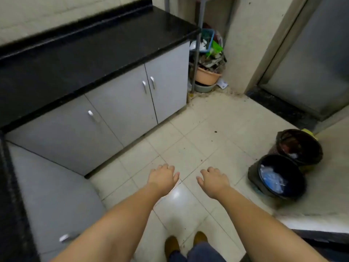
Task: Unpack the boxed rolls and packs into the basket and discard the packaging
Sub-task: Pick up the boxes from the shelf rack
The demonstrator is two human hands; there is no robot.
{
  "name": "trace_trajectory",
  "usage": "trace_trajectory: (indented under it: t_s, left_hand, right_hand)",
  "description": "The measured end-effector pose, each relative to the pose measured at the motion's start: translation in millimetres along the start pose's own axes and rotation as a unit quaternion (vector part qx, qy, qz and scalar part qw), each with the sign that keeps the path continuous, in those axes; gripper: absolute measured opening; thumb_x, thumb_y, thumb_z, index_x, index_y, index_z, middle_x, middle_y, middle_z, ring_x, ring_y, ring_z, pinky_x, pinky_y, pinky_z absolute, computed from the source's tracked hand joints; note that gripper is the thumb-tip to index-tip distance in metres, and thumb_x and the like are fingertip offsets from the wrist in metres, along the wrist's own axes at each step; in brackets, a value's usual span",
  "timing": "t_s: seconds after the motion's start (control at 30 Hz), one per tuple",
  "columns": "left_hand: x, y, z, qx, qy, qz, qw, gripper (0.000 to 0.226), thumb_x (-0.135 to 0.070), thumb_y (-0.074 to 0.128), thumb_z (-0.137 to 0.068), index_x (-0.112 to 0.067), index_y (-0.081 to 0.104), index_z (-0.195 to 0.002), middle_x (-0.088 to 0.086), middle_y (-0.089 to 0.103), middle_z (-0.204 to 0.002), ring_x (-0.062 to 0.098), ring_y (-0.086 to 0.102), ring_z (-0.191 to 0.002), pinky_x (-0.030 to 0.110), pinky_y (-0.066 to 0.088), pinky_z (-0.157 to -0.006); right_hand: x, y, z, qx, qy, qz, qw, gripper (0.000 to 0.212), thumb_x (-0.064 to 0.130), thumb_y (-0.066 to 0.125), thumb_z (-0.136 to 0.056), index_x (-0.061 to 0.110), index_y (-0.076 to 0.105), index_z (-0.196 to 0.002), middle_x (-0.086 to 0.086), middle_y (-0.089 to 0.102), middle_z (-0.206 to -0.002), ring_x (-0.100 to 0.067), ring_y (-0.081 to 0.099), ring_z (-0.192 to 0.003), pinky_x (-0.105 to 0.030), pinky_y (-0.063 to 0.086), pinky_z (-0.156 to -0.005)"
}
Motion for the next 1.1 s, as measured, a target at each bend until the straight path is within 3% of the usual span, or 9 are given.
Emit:
trace_trajectory:
  t_s: [0.33,0.7,1.1]
  left_hand:
    - [-59.2,-53.0,-106.9,-0.006,0.027,-0.021,0.999,0.044,-0.041,0.026,-0.097,-0.013,0.046,-0.124,0.013,0.052,-0.126,0.03,0.048,-0.118,0.043,0.041,-0.093]
    - [-184.1,-191.8,-273.6,-0.065,0.038,0.004,0.997,0.045,-0.041,0.027,-0.097,-0.011,0.047,-0.123,0.015,0.051,-0.125,0.031,0.049,-0.114,0.043,0.044,-0.091]
    - [-188.7,-364.3,-481.4,-0.153,0.006,0.038,0.987,0.043,-0.042,0.031,-0.096,-0.012,0.05,-0.121,0.015,0.051,-0.124,0.033,0.047,-0.117,0.045,0.044,-0.09]
  right_hand:
    - [-78.4,-59.7,-71.1,0.014,0.022,-0.025,0.999,0.056,0.049,0.018,-0.098,0.015,0.037,-0.138,-0.014,0.045,-0.135,-0.029,0.043,-0.122,-0.044,0.044,-0.096]
    - [-236.9,-229.1,-206.8,-0.053,0.025,-0.042,0.997,0.054,0.05,0.021,-0.097,0.015,0.043,-0.132,-0.015,0.047,-0.134,-0.033,0.044,-0.122,-0.045,0.041,-0.1]
    - [-288.5,-434.8,-414.0,-0.12,-0.032,-0.018,0.992,0.053,0.049,0.022,-0.098,0.013,0.044,-0.132,-0.018,0.046,-0.134,-0.035,0.046,-0.121,-0.045,0.041,-0.097]
Point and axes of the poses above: each hand's wrist, its own z-axis away from the middle knuckle, its own y-axis out of the palm, x = y × z, the point moved 3 cm from there along -z, towards the middle knuckle
